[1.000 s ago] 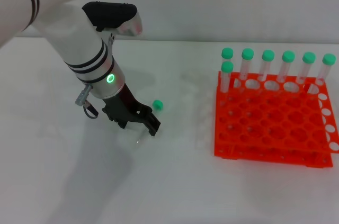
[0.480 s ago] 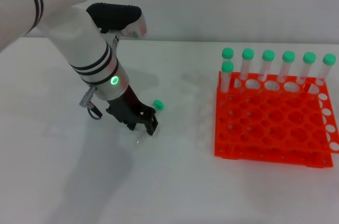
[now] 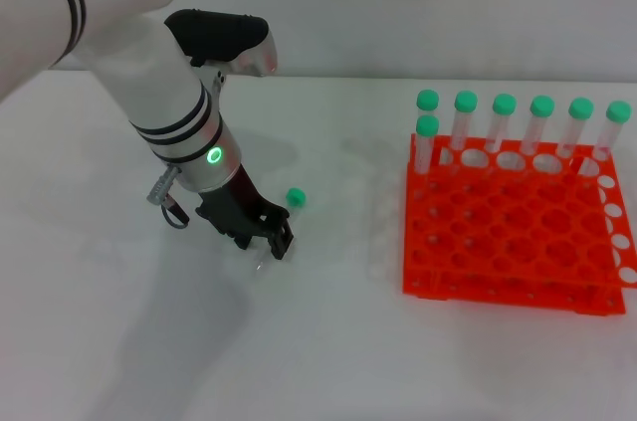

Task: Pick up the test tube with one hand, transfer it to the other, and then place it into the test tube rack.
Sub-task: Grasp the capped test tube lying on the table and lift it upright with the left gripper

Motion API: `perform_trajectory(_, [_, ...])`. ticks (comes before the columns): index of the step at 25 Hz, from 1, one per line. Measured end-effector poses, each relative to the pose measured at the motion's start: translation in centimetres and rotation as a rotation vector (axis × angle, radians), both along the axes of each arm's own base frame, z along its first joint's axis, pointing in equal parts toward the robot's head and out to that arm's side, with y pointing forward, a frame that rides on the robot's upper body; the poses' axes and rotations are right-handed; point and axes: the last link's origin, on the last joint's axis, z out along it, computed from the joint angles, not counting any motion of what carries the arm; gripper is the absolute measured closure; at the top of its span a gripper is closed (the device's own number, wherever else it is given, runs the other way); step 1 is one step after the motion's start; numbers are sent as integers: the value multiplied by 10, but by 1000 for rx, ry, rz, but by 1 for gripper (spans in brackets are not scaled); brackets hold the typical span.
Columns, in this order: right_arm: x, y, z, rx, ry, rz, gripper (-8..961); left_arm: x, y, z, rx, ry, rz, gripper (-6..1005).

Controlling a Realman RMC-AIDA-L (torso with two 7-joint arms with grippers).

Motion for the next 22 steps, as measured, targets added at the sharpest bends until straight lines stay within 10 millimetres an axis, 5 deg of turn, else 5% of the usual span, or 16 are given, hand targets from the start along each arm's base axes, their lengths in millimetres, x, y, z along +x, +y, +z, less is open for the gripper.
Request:
perform_trajectory(4, [0,-1,0,1,0,-1,209,-2,0,1,3,6,3,497])
perform_trajectory(13, [2,-5,2,14,1,1,210,-3,0,1,4,5,1,691])
perform_trajectory(22, [2,-7,3,21,3,2,211,-3,1,2,-6,3,-25,729])
